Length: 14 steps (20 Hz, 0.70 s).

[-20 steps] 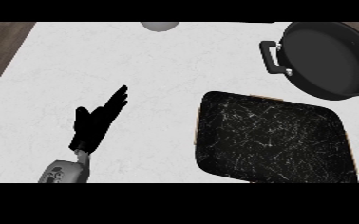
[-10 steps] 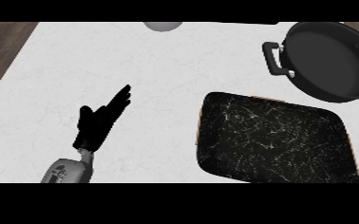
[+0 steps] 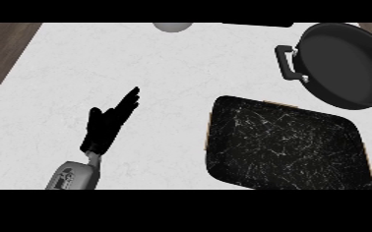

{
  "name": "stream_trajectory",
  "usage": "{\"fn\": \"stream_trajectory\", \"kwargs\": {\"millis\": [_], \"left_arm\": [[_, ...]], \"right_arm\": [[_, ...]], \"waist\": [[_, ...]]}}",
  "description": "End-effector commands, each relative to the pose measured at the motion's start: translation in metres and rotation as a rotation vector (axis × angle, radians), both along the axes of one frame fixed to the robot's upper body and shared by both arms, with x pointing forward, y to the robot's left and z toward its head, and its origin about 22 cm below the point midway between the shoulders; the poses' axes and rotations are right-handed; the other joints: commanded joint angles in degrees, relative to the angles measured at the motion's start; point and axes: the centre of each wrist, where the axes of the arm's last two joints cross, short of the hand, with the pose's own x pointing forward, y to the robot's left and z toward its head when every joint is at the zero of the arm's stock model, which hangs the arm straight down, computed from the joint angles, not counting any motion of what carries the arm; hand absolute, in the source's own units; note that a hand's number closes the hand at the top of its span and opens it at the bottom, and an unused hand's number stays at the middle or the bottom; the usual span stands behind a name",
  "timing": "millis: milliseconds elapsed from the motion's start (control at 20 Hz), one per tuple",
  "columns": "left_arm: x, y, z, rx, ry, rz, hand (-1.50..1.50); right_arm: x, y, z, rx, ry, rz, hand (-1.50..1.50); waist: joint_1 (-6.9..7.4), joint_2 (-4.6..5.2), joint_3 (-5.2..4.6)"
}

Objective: Pick the tomato from the tray and place it in the pot

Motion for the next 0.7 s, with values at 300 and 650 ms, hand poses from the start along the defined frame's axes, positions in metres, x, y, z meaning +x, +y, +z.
{"fn": "stream_trajectory", "kwargs": {"millis": [300, 650], "left_arm": [[0.004, -0.008, -0.002, 0.01, -0.002, -0.008, 0.0], [-0.002, 0.0, -0.007, -0.011, 0.011, 0.008, 0.0]], "right_arm": [[0.051, 0.047, 0.011, -0.172, 0.058, 0.231, 1.5], [0.075, 0.077, -0.017, -0.42, 0.027, 0.251, 1.5]], "waist": [[0.23, -0.27, -0.3], [-0.79, -0.45, -0.32]]}}
